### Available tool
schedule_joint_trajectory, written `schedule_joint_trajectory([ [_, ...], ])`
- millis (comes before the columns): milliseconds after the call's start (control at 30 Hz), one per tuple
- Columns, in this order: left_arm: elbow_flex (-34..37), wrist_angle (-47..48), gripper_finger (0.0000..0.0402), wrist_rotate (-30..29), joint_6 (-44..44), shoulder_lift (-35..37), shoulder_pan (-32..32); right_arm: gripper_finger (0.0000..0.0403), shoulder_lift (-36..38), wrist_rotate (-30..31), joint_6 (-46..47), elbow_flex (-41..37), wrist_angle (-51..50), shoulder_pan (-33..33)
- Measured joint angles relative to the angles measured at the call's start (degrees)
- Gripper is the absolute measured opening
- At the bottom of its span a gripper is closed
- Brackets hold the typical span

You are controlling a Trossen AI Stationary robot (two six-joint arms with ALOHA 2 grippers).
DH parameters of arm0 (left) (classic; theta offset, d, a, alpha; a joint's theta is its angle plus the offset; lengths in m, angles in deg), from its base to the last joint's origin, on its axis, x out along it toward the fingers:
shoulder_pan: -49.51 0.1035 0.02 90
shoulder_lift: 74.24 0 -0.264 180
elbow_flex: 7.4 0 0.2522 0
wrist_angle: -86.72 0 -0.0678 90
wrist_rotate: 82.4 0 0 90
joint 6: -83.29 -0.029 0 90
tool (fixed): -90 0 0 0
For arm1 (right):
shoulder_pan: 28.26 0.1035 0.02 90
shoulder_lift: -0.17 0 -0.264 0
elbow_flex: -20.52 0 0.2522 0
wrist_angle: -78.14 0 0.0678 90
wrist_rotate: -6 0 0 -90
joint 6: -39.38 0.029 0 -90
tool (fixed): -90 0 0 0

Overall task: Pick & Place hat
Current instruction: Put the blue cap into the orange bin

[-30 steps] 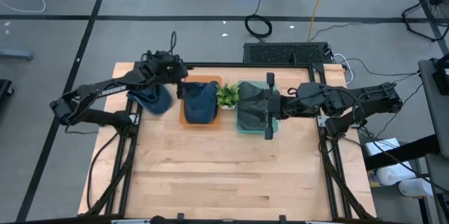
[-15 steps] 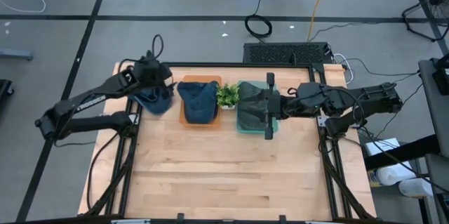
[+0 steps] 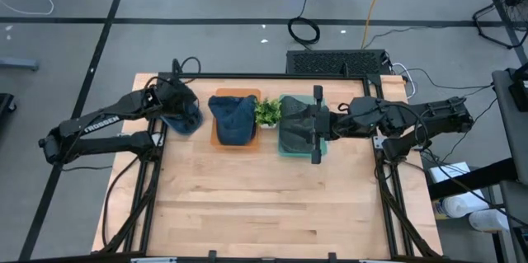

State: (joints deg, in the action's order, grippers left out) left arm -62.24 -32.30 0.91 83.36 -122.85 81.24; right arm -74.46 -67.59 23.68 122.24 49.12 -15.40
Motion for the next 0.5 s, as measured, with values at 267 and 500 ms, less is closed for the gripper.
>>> schedule_joint_trajectory([
  [267,0.0,0.2,0.0340,4.2,10.3,0.0,-3.3,0.0100,0.0,-0.2,1.5,0.0,0.0,0.0],
  [500,0.0,1.5,0.0340,6.1,23.0,0.0,-5.3,0.0100,0.0,-0.2,1.4,0.0,-0.1,0.0],
])
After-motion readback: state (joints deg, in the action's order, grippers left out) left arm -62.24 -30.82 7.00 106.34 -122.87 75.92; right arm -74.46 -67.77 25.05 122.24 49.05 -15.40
